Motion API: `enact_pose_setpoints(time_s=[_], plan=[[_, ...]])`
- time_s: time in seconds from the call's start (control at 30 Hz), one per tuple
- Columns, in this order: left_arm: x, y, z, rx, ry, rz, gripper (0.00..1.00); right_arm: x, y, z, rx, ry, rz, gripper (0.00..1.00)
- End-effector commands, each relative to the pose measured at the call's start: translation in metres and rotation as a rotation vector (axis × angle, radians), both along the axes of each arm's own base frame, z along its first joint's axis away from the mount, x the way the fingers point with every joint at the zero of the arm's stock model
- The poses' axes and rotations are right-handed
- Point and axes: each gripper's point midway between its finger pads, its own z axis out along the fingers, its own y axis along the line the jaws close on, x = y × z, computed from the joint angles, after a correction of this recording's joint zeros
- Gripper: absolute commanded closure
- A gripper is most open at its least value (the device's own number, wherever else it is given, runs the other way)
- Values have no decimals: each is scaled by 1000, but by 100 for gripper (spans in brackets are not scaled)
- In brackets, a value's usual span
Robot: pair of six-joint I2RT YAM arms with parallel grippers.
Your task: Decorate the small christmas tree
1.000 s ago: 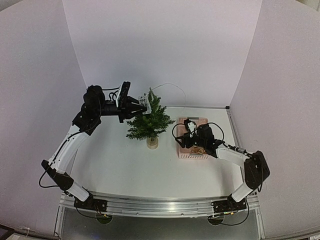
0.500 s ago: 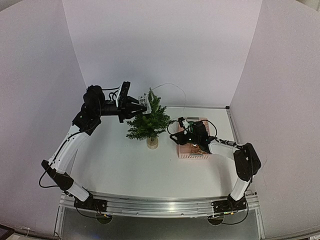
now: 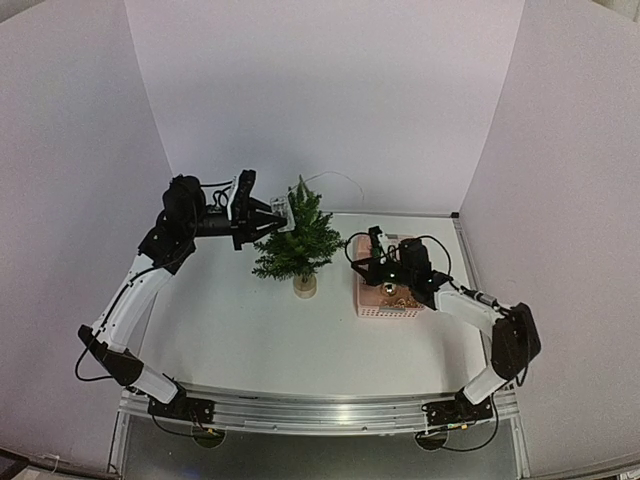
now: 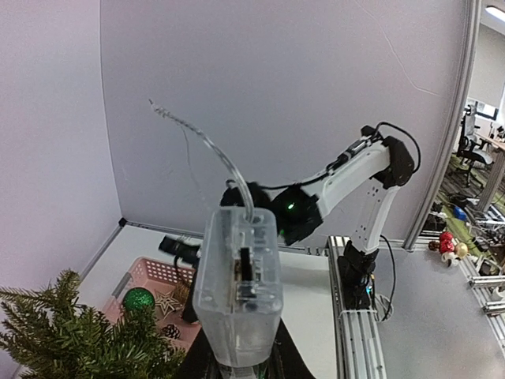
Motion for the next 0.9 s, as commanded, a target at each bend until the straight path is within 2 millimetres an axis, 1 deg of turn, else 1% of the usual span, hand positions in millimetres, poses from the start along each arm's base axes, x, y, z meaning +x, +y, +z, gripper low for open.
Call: enact_pose_setpoints(time_s=[0.0,0.07,0.2,0.27,0.33,0.47,0.5,0.53,0.63,0.77,0.87], plan=[[-11,21,-1,37,-109,70,99,-31,-30,89,3,-171,-37,100],[-8,27,-8,57,-113,110,100,-42,-46,108,-28,-216,-73,100],[-2,36,-30,102,-87,165,100,-59,-77,159,-35,-359,-167,100],[-2,38,-47,126,-66,173,100,-66,-88,183,-32,-426,-200,100],[0,38,-66,155,-52,170,100,-69,-91,203,-29,-474,-207,100],[-1,39,-113,245,-69,147,100,-70,-85,239,-20,-545,-170,100],[-4,40,-127,274,-71,135,100,-71,-83,249,-13,-562,-157,100],[-7,42,-142,297,-71,126,100,-70,-80,254,-10,-572,-145,100],[-16,48,-176,340,-54,111,100,-70,-70,275,22,-601,-103,100],[-19,51,-203,352,-48,119,100,-71,-50,294,82,-602,-5,100],[-16,54,-231,377,-48,138,100,-74,-37,311,122,-619,57,100]])
